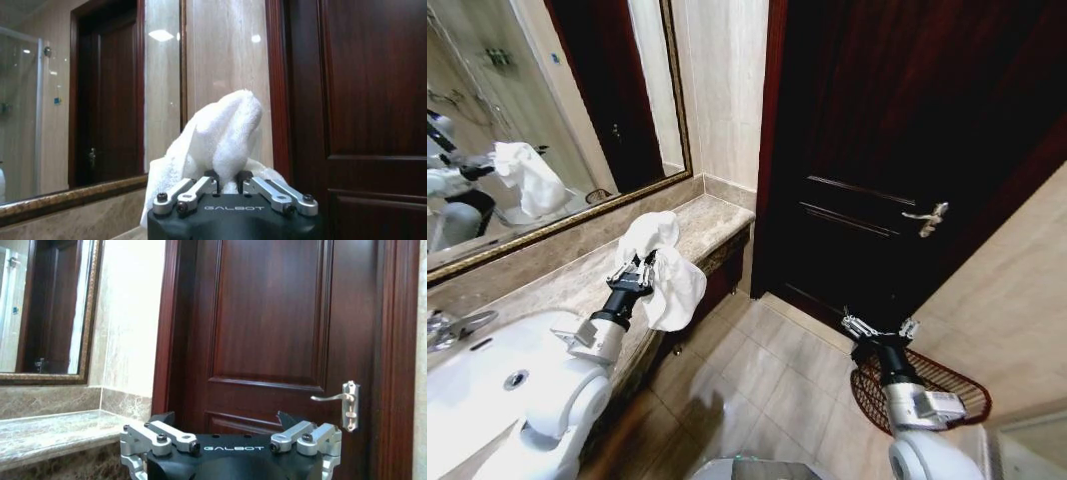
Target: Discard the used towel into the hamper.
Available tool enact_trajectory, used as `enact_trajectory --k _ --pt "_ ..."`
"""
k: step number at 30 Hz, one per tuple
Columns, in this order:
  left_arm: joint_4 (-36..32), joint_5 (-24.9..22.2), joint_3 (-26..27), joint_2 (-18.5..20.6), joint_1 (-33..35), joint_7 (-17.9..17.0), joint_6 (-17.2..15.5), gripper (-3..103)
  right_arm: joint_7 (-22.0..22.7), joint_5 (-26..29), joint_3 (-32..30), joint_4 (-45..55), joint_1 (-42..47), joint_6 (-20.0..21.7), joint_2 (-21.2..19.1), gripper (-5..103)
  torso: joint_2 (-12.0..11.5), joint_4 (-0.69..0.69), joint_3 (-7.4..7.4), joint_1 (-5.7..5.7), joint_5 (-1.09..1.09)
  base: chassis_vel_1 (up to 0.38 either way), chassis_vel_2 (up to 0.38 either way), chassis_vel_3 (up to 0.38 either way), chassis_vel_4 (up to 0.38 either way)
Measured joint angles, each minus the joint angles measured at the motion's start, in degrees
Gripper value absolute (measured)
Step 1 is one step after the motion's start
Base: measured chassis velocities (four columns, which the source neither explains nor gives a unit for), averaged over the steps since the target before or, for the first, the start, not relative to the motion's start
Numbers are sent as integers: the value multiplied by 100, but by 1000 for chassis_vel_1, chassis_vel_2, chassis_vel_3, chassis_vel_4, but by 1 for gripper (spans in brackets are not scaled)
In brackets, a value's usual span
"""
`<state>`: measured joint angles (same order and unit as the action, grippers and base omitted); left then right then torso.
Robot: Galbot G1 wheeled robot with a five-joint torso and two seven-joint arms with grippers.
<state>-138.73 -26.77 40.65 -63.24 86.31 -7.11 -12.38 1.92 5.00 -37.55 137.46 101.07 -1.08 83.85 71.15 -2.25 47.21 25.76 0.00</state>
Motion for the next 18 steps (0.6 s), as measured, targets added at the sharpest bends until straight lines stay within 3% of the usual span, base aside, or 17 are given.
enact_trajectory --k 9,18 --pt "59 -11 -18 4 0 -8 79 15 -10 -77 49 -19 -45 13 53 100 1 -1 -1 -3 1 112 -110 -112 95" --pt "126 -10 -25 21 -26 -11 149 15 0 -90 62 -31 -66 -5 92 100 -14 -1 -5 -4 0 7 -3 -4 7"
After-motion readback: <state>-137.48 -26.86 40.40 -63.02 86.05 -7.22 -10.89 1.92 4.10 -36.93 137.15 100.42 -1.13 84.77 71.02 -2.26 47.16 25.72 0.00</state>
